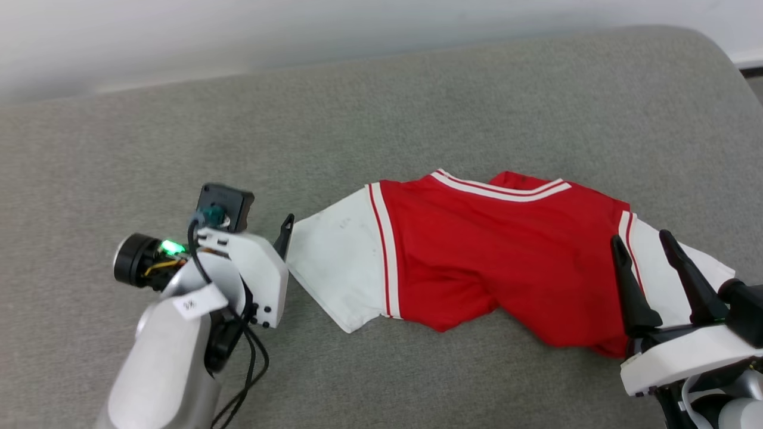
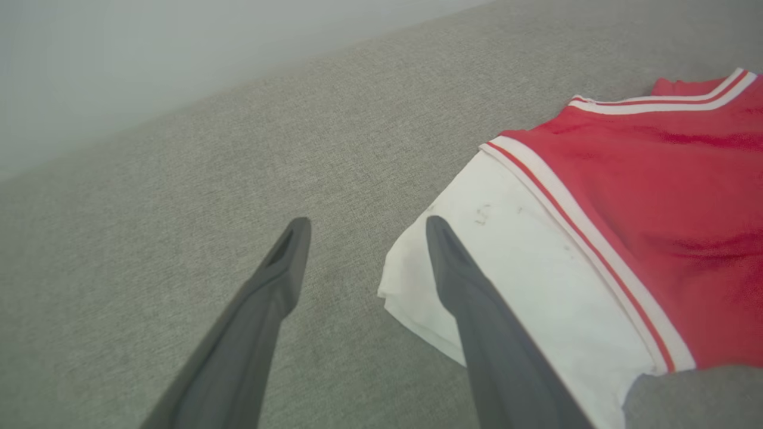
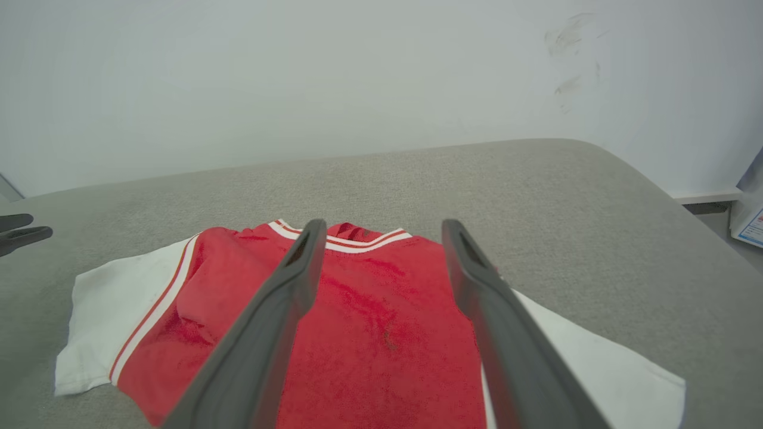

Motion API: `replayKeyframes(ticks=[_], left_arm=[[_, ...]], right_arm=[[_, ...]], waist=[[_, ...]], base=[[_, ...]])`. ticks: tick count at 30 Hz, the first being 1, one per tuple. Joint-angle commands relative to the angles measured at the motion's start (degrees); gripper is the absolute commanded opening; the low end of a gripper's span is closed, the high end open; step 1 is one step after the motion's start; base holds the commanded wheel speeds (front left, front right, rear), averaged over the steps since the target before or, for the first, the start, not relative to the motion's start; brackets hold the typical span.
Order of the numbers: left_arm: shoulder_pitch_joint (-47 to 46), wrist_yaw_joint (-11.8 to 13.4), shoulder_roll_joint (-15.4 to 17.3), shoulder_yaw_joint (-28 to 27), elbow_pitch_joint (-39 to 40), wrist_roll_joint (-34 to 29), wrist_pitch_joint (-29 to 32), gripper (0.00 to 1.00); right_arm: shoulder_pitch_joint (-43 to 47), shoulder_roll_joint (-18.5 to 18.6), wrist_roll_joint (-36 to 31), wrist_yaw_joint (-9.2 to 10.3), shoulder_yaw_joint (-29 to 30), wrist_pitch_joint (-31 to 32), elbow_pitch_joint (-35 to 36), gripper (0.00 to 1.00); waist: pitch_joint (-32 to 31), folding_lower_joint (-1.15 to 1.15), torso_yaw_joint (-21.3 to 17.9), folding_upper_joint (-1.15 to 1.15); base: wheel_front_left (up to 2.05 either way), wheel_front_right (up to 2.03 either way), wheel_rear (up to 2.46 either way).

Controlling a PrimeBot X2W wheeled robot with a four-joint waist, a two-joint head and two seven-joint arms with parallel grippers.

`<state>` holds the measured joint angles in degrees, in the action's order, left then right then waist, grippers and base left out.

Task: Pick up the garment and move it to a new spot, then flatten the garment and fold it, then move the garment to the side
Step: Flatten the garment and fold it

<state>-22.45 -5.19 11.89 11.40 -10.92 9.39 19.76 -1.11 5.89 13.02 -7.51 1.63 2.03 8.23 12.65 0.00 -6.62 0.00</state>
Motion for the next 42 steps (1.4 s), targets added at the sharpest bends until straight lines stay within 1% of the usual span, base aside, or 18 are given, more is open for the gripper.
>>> replayKeyframes(ticks=[1,8,12,14,15,16,17,18,20,26,31,34,37,38,42], left_arm=[[-1.46,-0.52,0.69,0.47,0.05,0.61,2.42,1.00],[-3.92,-1.79,4.47,3.48,-0.76,3.70,17.90,1.00],[-3.03,-2.12,6.08,5.50,-1.26,5.79,25.21,1.00],[-1.98,-2.23,6.30,6.43,-1.63,7.01,28.06,1.00],[-1.41,-2.27,6.27,6.94,-1.78,7.69,29.57,0.51],[-0.84,-2.30,6.07,7.33,-1.84,8.40,30.68,0.24],[-0.34,-2.33,5.94,7.65,-1.92,9.00,31.80,0.00],[-0.03,-2.35,5.97,7.97,-1.68,9.25,32.29,0.00],[-0.46,-2.15,6.35,7.64,-0.45,8.54,30.45,0.00],[-0.23,0.50,6.42,5.58,2.29,7.22,21.97,0.00],[1.84,4.33,6.46,1.97,6.13,6.25,12.46,0.00],[4.02,6.53,6.35,-0.11,8.23,6.27,8.25,0.00],[6.10,8.39,6.40,-2.16,10.55,6.54,4.98,0.00],[6.10,8.39,6.40,-2.16,10.55,6.54,4.98,0.00],[9.13,10.54,6.72,-4.33,14.08,6.64,2.37,0.00]], right_arm=[[-1.04,-0.28,0.65,0.04,0.19,-0.36,-0.66,1.00],[-3.21,-0.48,2.43,0.04,-0.23,-1.95,-3.36,1.00],[-4.15,-0.44,3.44,0.03,-0.53,-3.03,-4.92,1.00],[-4.57,-0.40,3.98,0.03,-0.69,-3.50,-5.73,1.00],[-4.76,-0.28,4.01,0.03,-0.74,-3.68,-6.02,1.00],[-4.94,-0.21,4.20,0.03,-0.87,-3.80,-6.38,1.00],[-5.09,-0.14,4.17,0.03,-0.93,-4.03,-6.69,1.00],[-5.26,-0.07,4.31,0.03,-0.95,-4.11,-6.96,1.00],[-5.65,0.04,4.57,0.03,-0.93,-4.32,-7.32,1.00],[-5.70,0.29,5.22,0.03,-0.52,-4.31,-7.99,1.00],[-5.64,0.97,6.28,0.03,0.52,-3.93,-8.38,1.00],[-5.58,1.22,7.13,0.03,1.49,-3.61,-8.79,1.00],[-5.30,1.87,8.13,0.03,2.63,-2.86,-9.13,1.00],[-5.30,1.87,8.13,0.03,2.63,-2.86,-9.13,1.00],[-4.80,3.02,9.95,0.03,5.75,-0.31,-9.90,1.00]], waist=[[2.02,0.00,-1.66,0.00],[5.52,0.00,-4.22,0.00],[6.65,0.00,-5.31,0.00],[6.89,0.00,-5.70,0.00],[7.00,0.00,-5.86,0.00],[7.07,0.00,-5.98,0.00],[7.10,0.00,-6.07,0.00],[7.09,0.00,-6.13,0.00],[7.04,0.00,-6.14,0.00],[5.71,0.00,-5.42,0.00],[4.17,0.00,-4.27,0.00],[3.36,0.00,-3.44,0.00],[2.53,0.00,-2.61,0.00],[2.53,0.00,-2.61,0.00],[1.70,0.00,-1.67,0.00]], base=[[0.00,0.00,0.00],[0.00,0.00,0.00],[0.00,0.00,0.00],[0.00,0.00,0.00],[0.00,0.00,0.00],[0.00,0.00,0.00],[0.00,0.00,0.00],[0.00,0.00,0.00],[0.00,0.00,0.00],[0.00,0.00,0.00],[0.00,0.00,0.00],[0.00,0.00,0.00],[0.00,0.00,0.00],[0.00,0.00,0.00],[0.00,0.00,0.00]])
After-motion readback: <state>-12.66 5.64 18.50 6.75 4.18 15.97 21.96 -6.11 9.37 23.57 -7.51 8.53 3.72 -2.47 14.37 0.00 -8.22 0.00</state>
